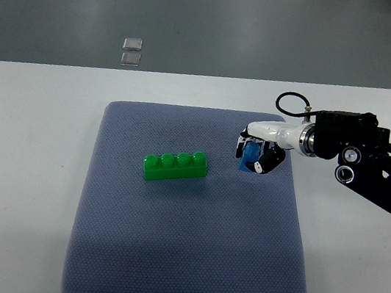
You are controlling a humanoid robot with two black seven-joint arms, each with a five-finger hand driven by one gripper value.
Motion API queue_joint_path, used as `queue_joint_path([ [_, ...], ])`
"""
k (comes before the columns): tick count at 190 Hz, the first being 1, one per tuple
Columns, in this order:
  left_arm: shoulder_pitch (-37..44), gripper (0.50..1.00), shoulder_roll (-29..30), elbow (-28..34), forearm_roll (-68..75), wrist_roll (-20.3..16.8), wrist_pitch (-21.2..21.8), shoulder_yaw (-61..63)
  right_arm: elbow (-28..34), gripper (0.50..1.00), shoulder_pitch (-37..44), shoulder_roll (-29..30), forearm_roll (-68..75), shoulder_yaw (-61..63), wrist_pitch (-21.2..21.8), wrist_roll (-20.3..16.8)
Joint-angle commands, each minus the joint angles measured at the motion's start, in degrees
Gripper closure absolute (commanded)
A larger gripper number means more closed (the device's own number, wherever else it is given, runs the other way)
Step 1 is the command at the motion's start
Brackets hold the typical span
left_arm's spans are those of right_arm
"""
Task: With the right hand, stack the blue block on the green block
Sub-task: 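Lift the blue block and carry it over the green block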
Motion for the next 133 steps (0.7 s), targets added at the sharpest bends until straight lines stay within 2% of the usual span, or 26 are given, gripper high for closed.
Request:
queue_joint_path([
  [1, 0.00, 0.500, 0.00, 0.00, -0.01, 0.00, 0.00, 0.00, 0.00, 0.936, 2.08, 0.71, -0.14, 0.03, -0.07, 0.21],
  [50, 0.00, 0.500, 0.00, 0.00, -0.01, 0.00, 0.00, 0.00, 0.09, 0.936, 7.18, 3.17, -0.93, -0.23, -0.60, 0.56],
  [102, 0.00, 0.500, 0.00, 0.00, -0.02, 0.00, 0.00, 0.00, -0.44, 0.936, 6.92, 9.32, -4.01, -1.29, -2.70, 1.17],
  [133, 0.00, 0.500, 0.00, 0.00, 0.07, 0.00, 0.00, 0.00, -1.41, 0.936, 6.56, 10.90, -5.06, -2.87, -4.11, 2.14],
])
